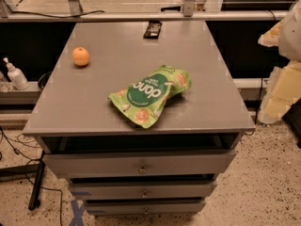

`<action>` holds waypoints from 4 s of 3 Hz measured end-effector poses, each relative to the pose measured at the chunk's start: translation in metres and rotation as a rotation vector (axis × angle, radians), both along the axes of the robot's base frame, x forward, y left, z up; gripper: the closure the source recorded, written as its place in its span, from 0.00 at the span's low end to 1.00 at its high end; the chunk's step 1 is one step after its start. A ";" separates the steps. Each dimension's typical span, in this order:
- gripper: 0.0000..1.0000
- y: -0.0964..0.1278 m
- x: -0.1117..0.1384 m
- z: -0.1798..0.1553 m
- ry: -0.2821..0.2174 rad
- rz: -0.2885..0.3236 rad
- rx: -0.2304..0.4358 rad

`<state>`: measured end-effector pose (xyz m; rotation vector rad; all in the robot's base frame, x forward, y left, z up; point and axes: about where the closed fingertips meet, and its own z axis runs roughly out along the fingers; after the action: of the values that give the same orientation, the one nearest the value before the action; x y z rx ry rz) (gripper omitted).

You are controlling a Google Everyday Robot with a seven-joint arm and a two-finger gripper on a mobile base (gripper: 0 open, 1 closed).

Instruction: Pick green rice chip bag

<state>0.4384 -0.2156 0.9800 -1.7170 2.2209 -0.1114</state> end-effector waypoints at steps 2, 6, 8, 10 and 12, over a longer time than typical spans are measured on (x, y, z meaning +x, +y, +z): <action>0.00 0.022 0.008 -0.006 -0.031 0.060 0.047; 0.00 0.124 0.036 -0.038 -0.166 0.375 0.201; 0.00 0.170 0.074 -0.058 -0.261 0.636 0.193; 0.00 0.184 0.100 -0.102 -0.246 0.729 0.147; 0.41 0.184 0.097 -0.123 -0.227 0.753 0.164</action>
Offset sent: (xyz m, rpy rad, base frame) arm 0.0201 0.0536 -0.0216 0.1200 -0.0517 0.1530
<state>0.5359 -0.0311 0.8571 -2.1841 1.2782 0.0534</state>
